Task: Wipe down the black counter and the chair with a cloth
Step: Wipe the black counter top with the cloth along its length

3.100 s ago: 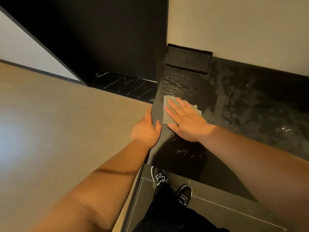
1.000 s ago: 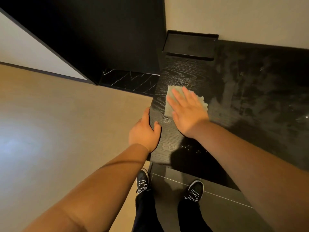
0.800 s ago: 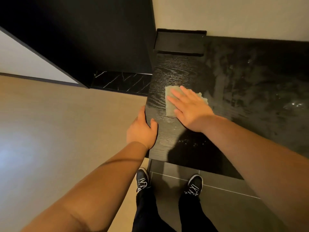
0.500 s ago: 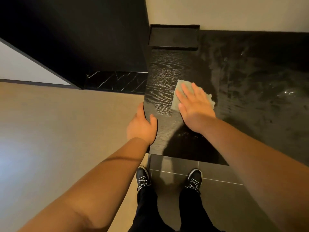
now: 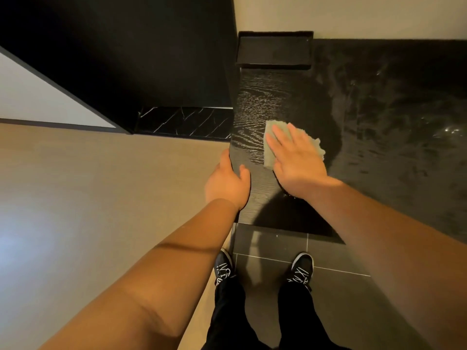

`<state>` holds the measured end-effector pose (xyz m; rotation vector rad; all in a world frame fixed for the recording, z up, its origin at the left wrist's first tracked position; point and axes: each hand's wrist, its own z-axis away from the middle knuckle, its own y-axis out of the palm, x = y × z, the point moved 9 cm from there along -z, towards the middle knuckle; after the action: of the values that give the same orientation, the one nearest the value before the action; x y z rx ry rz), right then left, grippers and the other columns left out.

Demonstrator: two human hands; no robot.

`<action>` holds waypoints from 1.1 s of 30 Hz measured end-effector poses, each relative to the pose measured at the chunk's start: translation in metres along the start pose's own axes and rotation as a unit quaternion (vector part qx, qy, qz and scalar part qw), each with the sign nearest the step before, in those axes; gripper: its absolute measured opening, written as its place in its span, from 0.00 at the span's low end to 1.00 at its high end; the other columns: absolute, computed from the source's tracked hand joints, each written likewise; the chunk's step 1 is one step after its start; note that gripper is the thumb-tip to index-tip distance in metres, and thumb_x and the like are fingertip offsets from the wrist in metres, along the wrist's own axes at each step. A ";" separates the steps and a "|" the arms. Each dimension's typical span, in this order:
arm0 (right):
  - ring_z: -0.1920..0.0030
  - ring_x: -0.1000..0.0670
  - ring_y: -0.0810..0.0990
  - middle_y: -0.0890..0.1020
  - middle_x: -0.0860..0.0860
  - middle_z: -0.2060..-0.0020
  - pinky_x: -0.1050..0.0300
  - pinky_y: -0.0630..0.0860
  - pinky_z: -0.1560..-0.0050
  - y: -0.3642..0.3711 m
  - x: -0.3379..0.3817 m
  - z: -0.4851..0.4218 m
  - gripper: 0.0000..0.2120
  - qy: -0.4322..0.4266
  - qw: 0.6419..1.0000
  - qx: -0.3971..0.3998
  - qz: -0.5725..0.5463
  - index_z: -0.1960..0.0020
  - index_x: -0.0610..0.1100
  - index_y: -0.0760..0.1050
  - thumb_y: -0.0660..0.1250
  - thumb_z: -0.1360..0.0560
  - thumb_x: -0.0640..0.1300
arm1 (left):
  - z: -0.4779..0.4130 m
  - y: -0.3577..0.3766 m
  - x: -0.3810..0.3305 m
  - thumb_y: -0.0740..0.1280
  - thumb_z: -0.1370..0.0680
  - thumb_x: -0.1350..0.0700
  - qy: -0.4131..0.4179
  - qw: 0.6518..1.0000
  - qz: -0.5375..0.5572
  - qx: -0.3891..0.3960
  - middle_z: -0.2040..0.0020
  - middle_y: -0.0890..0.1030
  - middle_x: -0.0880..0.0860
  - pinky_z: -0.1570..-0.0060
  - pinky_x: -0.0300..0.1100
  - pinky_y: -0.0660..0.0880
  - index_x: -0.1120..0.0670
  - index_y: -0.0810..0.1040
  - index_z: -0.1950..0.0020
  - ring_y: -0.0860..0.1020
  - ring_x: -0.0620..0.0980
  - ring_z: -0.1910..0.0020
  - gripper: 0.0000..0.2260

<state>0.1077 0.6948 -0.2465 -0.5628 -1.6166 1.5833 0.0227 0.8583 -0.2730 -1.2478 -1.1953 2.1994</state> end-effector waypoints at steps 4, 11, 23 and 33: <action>0.17 0.41 0.51 0.56 0.49 0.16 0.43 0.48 0.17 0.015 0.030 0.048 0.31 -0.101 0.992 0.074 -0.005 0.16 0.48 0.58 0.53 0.19 0.47 | 0.001 0.001 0.001 0.59 0.15 0.45 0.005 1.000 0.008 0.014 0.42 0.82 0.53 0.52 0.48 0.73 0.45 0.64 0.22 0.81 0.58 0.48 0.21; 0.17 0.38 0.49 0.53 0.49 0.16 0.38 0.51 0.18 0.002 -0.001 -0.015 0.31 0.009 0.999 0.050 -0.009 0.16 0.49 0.54 0.53 0.18 0.52 | 0.008 0.002 0.007 0.57 0.14 0.44 0.010 0.999 0.021 0.034 0.40 0.82 0.53 0.51 0.48 0.73 0.47 0.66 0.23 0.81 0.57 0.46 0.19; 0.16 0.43 0.47 0.54 0.51 0.16 0.42 0.49 0.17 0.009 0.052 -0.024 0.30 -0.146 0.985 0.095 0.004 0.16 0.50 0.56 0.50 0.17 0.50 | 0.022 0.003 0.031 0.58 0.14 0.48 0.027 0.998 0.048 0.041 0.40 0.83 0.55 0.49 0.47 0.75 0.49 0.69 0.23 0.82 0.57 0.45 0.19; 0.16 0.43 0.45 0.52 0.51 0.16 0.41 0.46 0.17 0.020 0.070 -0.011 0.29 -0.182 0.978 0.096 0.021 0.16 0.52 0.55 0.51 0.17 0.48 | 0.023 0.003 0.030 0.57 0.15 0.46 0.016 0.997 0.044 0.061 0.40 0.83 0.54 0.49 0.49 0.76 0.49 0.68 0.23 0.81 0.57 0.44 0.20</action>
<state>0.0704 0.7585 -0.2508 -0.2131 -1.6932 1.9345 -0.0130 0.8640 -0.2856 -1.3020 -0.9953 2.2692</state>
